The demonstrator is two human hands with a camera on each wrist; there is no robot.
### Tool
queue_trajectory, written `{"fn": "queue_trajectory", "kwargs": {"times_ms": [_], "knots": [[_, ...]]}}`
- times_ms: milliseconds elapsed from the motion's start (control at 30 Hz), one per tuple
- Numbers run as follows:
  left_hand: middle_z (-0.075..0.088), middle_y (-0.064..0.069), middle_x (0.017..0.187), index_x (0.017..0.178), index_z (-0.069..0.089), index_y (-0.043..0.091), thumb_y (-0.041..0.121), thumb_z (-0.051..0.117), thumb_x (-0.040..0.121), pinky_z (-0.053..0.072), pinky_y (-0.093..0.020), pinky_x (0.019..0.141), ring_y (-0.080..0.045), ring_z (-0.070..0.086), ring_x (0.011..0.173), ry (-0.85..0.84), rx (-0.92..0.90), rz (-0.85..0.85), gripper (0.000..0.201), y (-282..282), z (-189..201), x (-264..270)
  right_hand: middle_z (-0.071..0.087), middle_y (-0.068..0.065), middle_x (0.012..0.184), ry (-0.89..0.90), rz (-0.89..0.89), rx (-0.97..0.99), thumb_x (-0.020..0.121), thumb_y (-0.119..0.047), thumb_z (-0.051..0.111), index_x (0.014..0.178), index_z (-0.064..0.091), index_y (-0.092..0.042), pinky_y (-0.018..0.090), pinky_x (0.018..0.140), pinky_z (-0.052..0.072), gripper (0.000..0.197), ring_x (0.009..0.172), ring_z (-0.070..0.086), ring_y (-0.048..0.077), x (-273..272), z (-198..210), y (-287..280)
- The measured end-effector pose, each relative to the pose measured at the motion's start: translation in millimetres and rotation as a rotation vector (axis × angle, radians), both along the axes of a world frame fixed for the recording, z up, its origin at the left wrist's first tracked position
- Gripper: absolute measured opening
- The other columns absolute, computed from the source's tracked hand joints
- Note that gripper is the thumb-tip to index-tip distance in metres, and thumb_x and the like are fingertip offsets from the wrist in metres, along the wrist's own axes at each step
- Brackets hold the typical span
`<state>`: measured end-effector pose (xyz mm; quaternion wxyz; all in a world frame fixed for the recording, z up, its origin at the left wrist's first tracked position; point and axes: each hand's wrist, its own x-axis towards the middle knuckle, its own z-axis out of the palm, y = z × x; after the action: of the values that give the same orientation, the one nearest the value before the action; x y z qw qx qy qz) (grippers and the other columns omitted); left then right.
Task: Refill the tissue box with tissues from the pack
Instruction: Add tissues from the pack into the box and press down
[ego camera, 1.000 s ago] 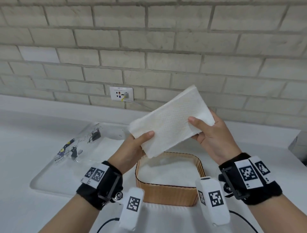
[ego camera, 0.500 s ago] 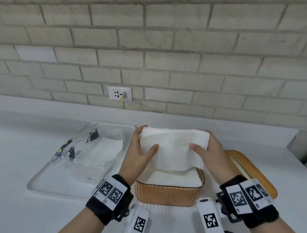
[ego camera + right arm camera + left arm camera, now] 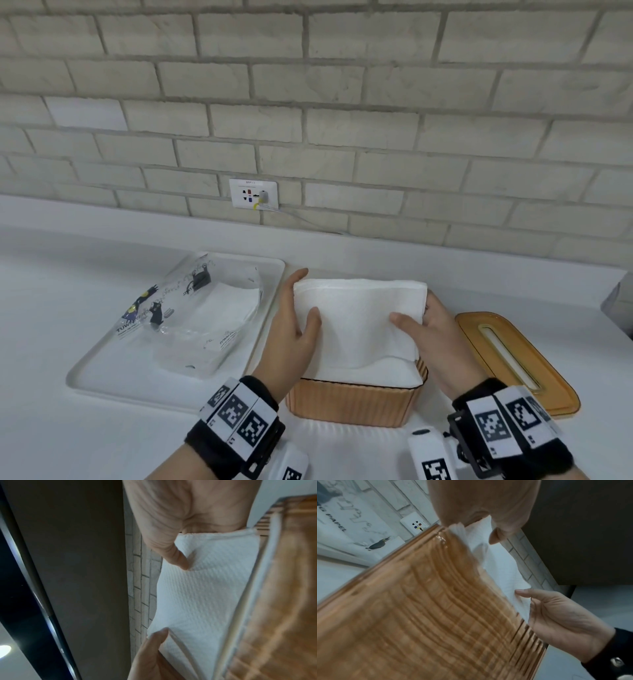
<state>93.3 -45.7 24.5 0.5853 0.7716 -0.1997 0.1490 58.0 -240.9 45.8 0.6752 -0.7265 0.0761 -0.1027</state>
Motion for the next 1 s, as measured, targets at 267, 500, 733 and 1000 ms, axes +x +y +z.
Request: {"fn": "queue_trajectory", "kwargs": {"times_ms": [267, 500, 733, 1000], "knots": [[0.05, -0.001, 0.064, 0.142, 0.03, 0.022, 0.004, 0.045, 0.093, 0.038, -0.013, 0.046, -0.011, 0.045, 0.051, 0.285, 0.426, 0.018, 0.054, 6.4, 18.6, 24.7, 0.062, 0.011, 0.114, 0.243, 0.119, -0.316, 0.088, -0.005, 0.059, 0.124, 0.043, -0.013, 0.04, 0.085, 0.052, 0.04, 0.099, 0.063, 0.027, 6.5, 14.7, -11.4], [0.045, 0.005, 0.063, 0.147, 0.024, 0.026, 0.006, 0.041, 0.093, 0.037, -0.021, 0.052, -0.006, 0.041, 0.051, 0.22, 0.806, -0.005, 0.061, 5.0, 13.8, 27.0, 0.046, -0.002, 0.081, 0.268, 0.142, -0.828, 0.091, -0.005, 0.051, 0.145, 0.017, -0.023, 0.014, 0.052, 0.035, 0.067, 0.064, 0.047, 0.007, 2.4, -0.6, -1.0], [0.032, 0.007, 0.142, 0.145, 0.028, 0.035, 0.038, 0.054, 0.093, 0.034, -0.034, 0.101, -0.015, 0.035, 0.128, 0.039, 1.04, -0.034, 0.058, 15.5, 23.2, 17.2, 0.039, 0.0, 0.131, 0.149, 0.147, -1.116, 0.093, -0.017, 0.052, 0.146, 0.019, -0.022, 0.018, 0.088, 0.033, 0.063, 0.122, 0.038, 0.016, -4.6, 6.8, -2.6], [0.033, 0.015, 0.148, 0.136, 0.041, 0.047, 0.049, 0.059, 0.087, 0.016, -0.051, 0.112, -0.007, 0.031, 0.136, 0.083, 1.223, -0.38, 0.053, 11.6, 35.2, 7.4, 0.031, -0.018, 0.141, 0.181, 0.544, -1.174, 0.083, -0.047, 0.062, 0.137, 0.036, -0.044, 0.036, 0.114, 0.014, 0.06, 0.133, 0.029, 0.008, -2.3, 13.3, -0.8]]}}
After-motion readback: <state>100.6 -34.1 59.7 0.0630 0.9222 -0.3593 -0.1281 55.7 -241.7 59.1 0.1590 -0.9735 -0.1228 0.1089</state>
